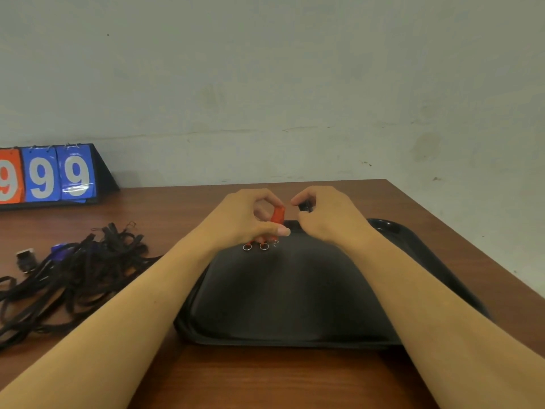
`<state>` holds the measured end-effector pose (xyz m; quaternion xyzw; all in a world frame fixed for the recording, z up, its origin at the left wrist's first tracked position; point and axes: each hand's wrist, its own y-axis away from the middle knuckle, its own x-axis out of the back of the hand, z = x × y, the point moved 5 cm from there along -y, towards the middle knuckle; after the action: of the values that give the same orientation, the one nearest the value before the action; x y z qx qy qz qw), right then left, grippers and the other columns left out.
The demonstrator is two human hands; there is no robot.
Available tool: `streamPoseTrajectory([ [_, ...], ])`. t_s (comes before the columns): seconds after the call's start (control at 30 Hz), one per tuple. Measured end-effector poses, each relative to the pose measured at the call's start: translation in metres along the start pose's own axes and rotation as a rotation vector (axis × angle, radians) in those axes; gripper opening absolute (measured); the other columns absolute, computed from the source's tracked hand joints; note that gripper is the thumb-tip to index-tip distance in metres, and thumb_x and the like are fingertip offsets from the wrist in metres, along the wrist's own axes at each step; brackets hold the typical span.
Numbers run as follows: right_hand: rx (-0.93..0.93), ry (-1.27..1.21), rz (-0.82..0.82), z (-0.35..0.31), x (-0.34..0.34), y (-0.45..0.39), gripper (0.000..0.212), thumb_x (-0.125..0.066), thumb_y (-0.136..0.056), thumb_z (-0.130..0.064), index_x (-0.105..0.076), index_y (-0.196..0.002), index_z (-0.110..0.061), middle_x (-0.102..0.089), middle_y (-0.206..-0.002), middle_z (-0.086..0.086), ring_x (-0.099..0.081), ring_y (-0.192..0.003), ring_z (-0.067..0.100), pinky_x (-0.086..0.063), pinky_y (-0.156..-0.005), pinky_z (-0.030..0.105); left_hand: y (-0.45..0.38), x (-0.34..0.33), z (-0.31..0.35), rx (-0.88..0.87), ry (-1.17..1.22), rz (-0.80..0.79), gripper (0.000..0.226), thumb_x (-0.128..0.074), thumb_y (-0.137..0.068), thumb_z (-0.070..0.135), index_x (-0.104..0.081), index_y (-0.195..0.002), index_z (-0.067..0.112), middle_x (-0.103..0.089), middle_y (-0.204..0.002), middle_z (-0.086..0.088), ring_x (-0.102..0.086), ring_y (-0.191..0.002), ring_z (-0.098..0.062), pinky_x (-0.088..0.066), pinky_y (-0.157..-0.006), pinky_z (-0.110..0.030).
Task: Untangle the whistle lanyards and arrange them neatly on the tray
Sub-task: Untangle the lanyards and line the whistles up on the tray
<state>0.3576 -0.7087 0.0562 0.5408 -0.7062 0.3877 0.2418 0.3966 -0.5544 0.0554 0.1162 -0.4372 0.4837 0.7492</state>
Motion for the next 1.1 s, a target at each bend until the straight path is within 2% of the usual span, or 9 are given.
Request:
streamPoseTrajectory([
  [0.07,-0.002,0.002,0.002,0.001,-0.001,-0.001,0.033,-0.062,-0.094,-0.011,-0.063,-0.124,-0.024,-0.062,-0.126,-0.004,-0.05,-0.098,0.005,-0.04,-0.086,0.02,-0.001,-0.002,0.0,-0.005,0.02,0.005,0.044,-0.088,-0.074,0.037,-0.065,-0.111,0.029,-0.078,-0.085,0.007,-0.074,-0.068,-0.004,-0.056,-0.064,-0.02],
  [0.2,-0.003,0.007,0.005,0.002,-0.002,-0.002,0.034,-0.063,-0.092,-0.011,-0.063,-0.123,-0.025,-0.062,-0.126,-0.004,-0.051,-0.098,0.006,-0.042,-0.086,0.023,-0.005,-0.007,-0.003,-0.035,-0.143,0.014,0.048,-0.087,-0.07,0.048,-0.068,-0.109,0.029,-0.069,-0.093,0.018,-0.065,-0.084,-0.001,-0.052,-0.072,-0.019],
  [0.37,-0.007,0.024,0.003,0.0,-0.002,-0.001,0.035,-0.062,-0.093,-0.013,-0.063,-0.126,-0.024,-0.062,-0.127,-0.003,-0.053,-0.1,0.007,-0.044,-0.089,0.024,-0.01,-0.015,-0.006,-0.091,-0.401,-0.012,0.045,-0.073,-0.075,0.065,-0.069,-0.108,0.034,-0.053,-0.116,0.012,-0.038,-0.112,-0.012,-0.039,-0.094,-0.035],
  [0.53,-0.021,0.029,-0.002,0.0,-0.002,0.0,0.038,-0.06,-0.093,-0.01,-0.062,-0.128,-0.024,-0.062,-0.13,-0.002,-0.058,-0.114,0.014,-0.043,-0.089,0.023,-0.013,-0.018,-0.01,-0.043,-0.557,0.046,0.048,-0.062,-0.083,0.068,-0.066,-0.121,0.037,-0.051,-0.128,0.009,-0.036,-0.123,-0.018,-0.03,-0.096,-0.038],
  [0.63,-0.026,0.037,-0.025,-0.001,-0.001,0.002,0.042,-0.059,-0.093,-0.006,-0.061,-0.131,-0.022,-0.06,-0.133,0.0,-0.057,-0.119,0.016,-0.044,-0.095,0.025,-0.015,-0.018,-0.012,-0.012,-0.586,0.067,0.061,-0.059,-0.085,0.069,-0.054,-0.137,0.037,-0.05,-0.138,0.007,-0.036,-0.131,-0.021,-0.03,-0.101,-0.043],
  [0.7,-0.031,0.044,-0.039,-0.001,-0.001,0.003,0.045,-0.058,-0.093,-0.004,-0.06,-0.134,-0.021,-0.059,-0.136,0.0,-0.056,-0.121,0.017,-0.044,-0.098,0.026,-0.015,-0.015,-0.012,-0.009,-0.582,0.08,0.067,-0.056,-0.086,0.069,-0.046,-0.144,0.038,-0.05,-0.141,0.008,-0.035,-0.133,-0.021,-0.03,-0.103,-0.045],
  [0.8,-0.04,0.06,-0.06,-0.001,-0.003,0.002,0.049,-0.059,-0.092,-0.003,-0.057,-0.138,-0.02,-0.057,-0.139,0.001,-0.054,-0.125,0.019,-0.043,-0.104,0.029,-0.012,-0.012,-0.015,-0.005,-0.611,0.0,0.06,-0.056,-0.091,0.064,-0.043,-0.145,0.042,-0.047,-0.144,0.006,-0.032,-0.135,-0.024,-0.028,-0.103,-0.047],
  [0.9,-0.042,0.079,-0.08,-0.001,-0.005,0.002,0.052,-0.059,-0.091,-0.001,-0.055,-0.14,-0.02,-0.056,-0.141,0.002,-0.053,-0.127,0.02,-0.042,-0.106,0.031,-0.011,-0.016,-0.019,0.019,-0.618,-0.067,0.054,-0.056,-0.093,0.06,-0.047,-0.143,0.042,-0.045,-0.145,0.006,-0.031,-0.134,-0.025,-0.027,-0.102,-0.049],
  [1.1,-0.027,0.089,-0.103,-0.002,-0.007,0.003,0.05,-0.06,-0.091,-0.001,-0.058,-0.137,-0.022,-0.057,-0.139,0.001,-0.054,-0.126,0.02,-0.043,-0.106,0.031,-0.013,-0.017,-0.02,0.03,-0.604,-0.058,0.054,-0.058,-0.091,0.062,-0.052,-0.139,0.038,-0.047,-0.142,0.005,-0.032,-0.134,-0.025,-0.027,-0.102,-0.05],
])
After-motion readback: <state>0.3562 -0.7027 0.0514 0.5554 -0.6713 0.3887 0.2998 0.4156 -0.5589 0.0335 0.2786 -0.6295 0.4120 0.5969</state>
